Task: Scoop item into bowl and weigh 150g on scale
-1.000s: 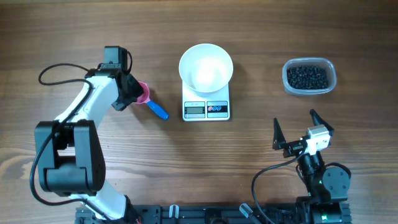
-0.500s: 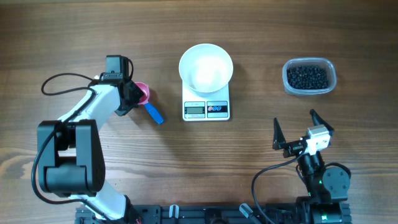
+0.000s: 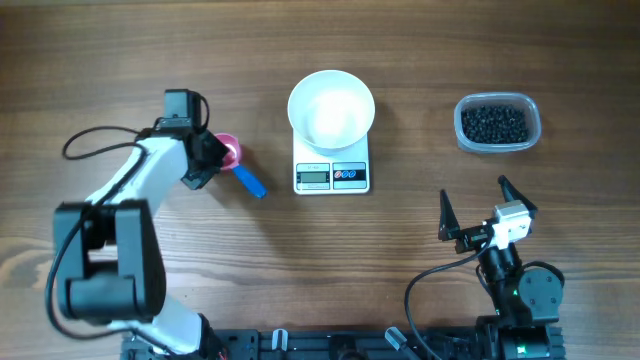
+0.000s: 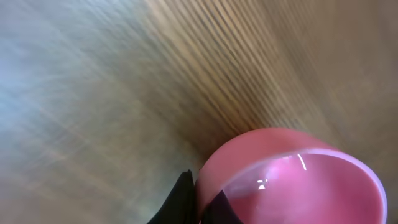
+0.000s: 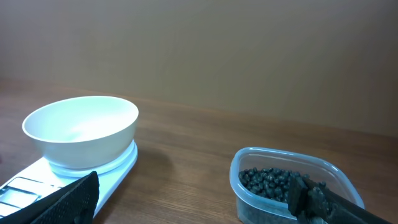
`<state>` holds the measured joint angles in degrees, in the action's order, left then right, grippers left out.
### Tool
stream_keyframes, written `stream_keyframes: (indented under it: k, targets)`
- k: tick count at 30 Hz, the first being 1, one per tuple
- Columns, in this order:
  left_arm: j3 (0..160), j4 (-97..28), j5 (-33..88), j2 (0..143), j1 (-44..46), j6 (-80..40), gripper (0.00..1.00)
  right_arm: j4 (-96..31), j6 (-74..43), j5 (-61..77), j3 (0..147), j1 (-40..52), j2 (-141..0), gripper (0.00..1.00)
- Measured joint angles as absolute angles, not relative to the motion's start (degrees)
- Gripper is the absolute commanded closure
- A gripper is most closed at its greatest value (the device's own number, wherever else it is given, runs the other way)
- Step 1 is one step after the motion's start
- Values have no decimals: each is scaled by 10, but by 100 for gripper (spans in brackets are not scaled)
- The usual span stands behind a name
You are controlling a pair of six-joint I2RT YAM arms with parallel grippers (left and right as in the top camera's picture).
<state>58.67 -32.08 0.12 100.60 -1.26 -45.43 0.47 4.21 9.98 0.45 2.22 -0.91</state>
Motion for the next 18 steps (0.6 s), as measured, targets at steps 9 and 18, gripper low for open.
stream_keyframes:
  k: [9,18]
  targets:
    - [587,-415,5,859,-22,-525,96,5,42,100,4,22,-9,0]
    - [587,-458,5,767,-20,-613,96,5,42,100,4,22,-9,0]
